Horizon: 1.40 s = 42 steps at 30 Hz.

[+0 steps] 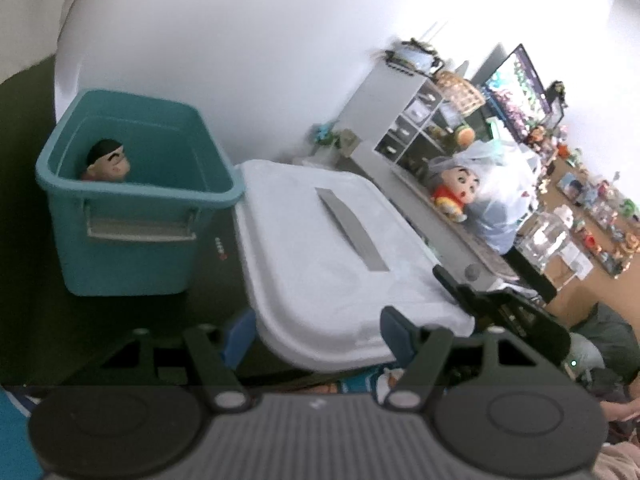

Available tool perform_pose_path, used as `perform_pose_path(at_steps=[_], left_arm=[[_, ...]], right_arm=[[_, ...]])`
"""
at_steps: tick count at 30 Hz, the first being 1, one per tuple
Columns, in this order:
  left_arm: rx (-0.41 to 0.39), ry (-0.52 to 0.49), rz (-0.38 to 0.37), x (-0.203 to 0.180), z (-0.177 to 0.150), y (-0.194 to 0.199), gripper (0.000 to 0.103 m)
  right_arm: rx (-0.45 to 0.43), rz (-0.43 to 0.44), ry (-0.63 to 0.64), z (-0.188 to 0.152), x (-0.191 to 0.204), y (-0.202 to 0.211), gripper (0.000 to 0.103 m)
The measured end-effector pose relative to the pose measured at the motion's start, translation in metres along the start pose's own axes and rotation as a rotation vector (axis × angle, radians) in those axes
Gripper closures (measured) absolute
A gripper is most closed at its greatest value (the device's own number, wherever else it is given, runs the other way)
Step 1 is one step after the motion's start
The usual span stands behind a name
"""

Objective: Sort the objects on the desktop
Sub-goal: 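Lift the white box with the right gripper toward the teal bin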

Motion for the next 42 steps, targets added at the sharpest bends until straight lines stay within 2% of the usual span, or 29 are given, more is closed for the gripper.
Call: perform_pose_path(at_steps=[12, 23, 27, 36, 42], left_arm=[[0.009, -0.01, -0.009, -0.006, -0.004, 0.002, 0.031], [-0.05, -0.008, -0.064, -0.016, 0.006, 0.025, 0.031], [-0.066, 0.003, -0.044, -0.015, 0.012, 0.032, 0.031], [-0.094, -0.001, 0.024, 0.003, 0.029, 0.05, 0.029], [-0.104, -0.011, 0.076, 0.018, 0.032, 0.056, 0.029]], right_arm=[[-0.039, 0.001, 0.052, -0.005, 0.014, 0.017, 0.091], [-0.011, 0.178, 0.021, -0.009, 0.03, 0.015, 0.091], [-0.005, 0.217, -0.005, -0.016, 0.028, 0.001, 0.091], [0.083, 0.253, -0.015, -0.032, 0.03, -0.036, 0.091], [0.159, 0.212, -0.005, -0.04, 0.029, -0.056, 0.091]])
Point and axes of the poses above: each gripper's, at about its wrist camera, not at the fingertips, and y roughly against the way its jaws point, x to its left, z to its top, the point moved 3 cm from there along -y, roughly the way its jaws point, and after that the axes turned 15 degrees about z, right-handed, at the moved point
